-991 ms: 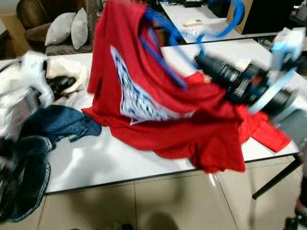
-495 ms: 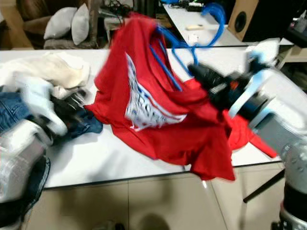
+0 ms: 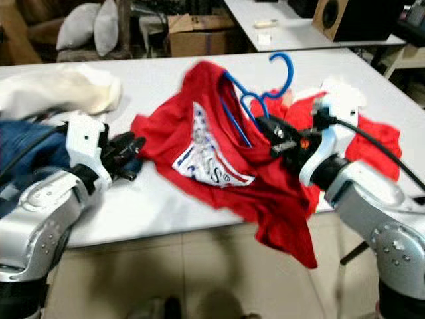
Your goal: Hang hanger
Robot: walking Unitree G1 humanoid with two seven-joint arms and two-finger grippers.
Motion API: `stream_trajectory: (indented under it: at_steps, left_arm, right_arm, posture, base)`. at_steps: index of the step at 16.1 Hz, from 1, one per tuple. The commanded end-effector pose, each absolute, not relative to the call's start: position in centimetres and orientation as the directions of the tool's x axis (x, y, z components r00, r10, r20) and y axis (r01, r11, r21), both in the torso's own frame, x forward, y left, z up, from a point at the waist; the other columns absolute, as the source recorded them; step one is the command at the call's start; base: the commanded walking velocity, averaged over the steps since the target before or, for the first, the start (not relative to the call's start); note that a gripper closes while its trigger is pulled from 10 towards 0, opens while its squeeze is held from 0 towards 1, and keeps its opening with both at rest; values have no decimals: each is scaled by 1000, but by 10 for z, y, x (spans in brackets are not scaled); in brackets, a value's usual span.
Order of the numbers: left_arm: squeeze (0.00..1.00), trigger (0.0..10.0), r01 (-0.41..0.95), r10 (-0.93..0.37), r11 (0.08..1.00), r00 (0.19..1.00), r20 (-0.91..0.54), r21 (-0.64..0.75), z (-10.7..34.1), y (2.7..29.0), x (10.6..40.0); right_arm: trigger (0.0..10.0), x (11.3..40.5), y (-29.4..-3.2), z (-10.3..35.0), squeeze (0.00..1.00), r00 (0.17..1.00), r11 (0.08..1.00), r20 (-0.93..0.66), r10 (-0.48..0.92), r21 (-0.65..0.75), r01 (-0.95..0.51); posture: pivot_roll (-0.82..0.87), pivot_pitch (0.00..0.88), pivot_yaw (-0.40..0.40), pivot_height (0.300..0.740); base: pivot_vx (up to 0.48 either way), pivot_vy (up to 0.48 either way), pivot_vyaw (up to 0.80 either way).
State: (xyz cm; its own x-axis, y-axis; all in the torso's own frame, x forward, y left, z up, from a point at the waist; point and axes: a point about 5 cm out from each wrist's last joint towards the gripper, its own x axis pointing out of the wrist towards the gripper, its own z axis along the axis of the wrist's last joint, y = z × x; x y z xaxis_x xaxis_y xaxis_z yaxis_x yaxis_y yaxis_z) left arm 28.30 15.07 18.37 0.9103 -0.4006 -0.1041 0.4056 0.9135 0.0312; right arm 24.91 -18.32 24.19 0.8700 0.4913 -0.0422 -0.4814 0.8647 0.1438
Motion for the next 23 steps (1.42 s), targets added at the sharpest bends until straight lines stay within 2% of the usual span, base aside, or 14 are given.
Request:
stream_trajectory:
  at_steps: [1, 3, 6, 9, 14, 16, 17, 18, 21, 22, 23]
  left_arm:
    - [0, 10000, 409, -401, 911, 908, -117, 53, 184, 152, 283]
    - [0, 10000, 393, -387, 918, 915, -110, 43, 185, 153, 286]
    - [0, 10000, 436, -430, 899, 896, -115, 38, 185, 141, 287]
    - [0, 10000, 453, -446, 890, 888, -113, 48, 186, 142, 291]
    - [0, 10000, 559, -551, 829, 812, -191, -12, 167, 141, 280]
    - [0, 10000, 625, -615, 779, 750, -244, -42, 158, 140, 267]
    - [0, 10000, 633, -626, 772, 737, -255, -64, 153, 141, 262]
    - [0, 10000, 621, -618, 779, 737, -273, -84, 146, 142, 259]
    - [0, 10000, 572, -578, 812, 761, -295, -116, 132, 146, 258]
    - [0, 10000, 468, -460, 881, 819, -342, -64, 121, 159, 261]
    - [0, 10000, 421, -409, 906, 844, -346, -43, 120, 165, 262]
  right_arm:
    - [10000, 244, -180, 242, 0, 875, 870, -39, 483, 131, -475]
    - [10000, 242, -178, 232, 0, 884, 881, -66, 462, 146, -450]
    - [10000, 241, -183, 231, 0, 896, 893, -66, 438, 150, -425]
    - [10000, 232, -188, 231, 0, 887, 886, -77, 455, 138, -443]
    - [10000, 207, -187, 211, 0, 795, 826, -224, 564, 172, -537]
    - [10000, 196, -181, 204, 0, 753, 793, -250, 609, 206, -573]
    - [10000, 190, -178, 193, 0, 734, 781, -271, 623, 275, -561]
    - [10000, 189, -178, 178, 0, 731, 796, -320, 602, 304, -523]
    - [10000, 193, -174, 152, 0, 732, 828, -387, 560, 253, -500]
    - [10000, 202, -171, 140, 0, 729, 835, -419, 541, 165, -525]
    - [10000, 204, -171, 138, 0, 733, 837, -419, 536, 145, -528]
  posture:
    - [-61, 0, 49, 740]
    - [-76, 0, 65, 740]
    - [-76, 0, 80, 740]
    - [-90, 0, 86, 740]
    - [-111, 0, 88, 740]
    - [-110, 0, 87, 740]
    - [-108, 0, 79, 740]
    - [-104, 0, 75, 740]
    - [-104, 0, 72, 740]
    - [-95, 0, 61, 740]
    - [-82, 0, 42, 740]
  base:
    - [-307, 0, 0]
    - [-277, 0, 0]
    - [-276, 0, 0]
    - [-187, 0, 0]
    - [0, 0, 0]
    - [0, 0, 0]
    - [0, 0, 0]
    - [0, 0, 0]
    - [0, 0, 0]
    - [0, 0, 0]
    - [0, 0, 800]
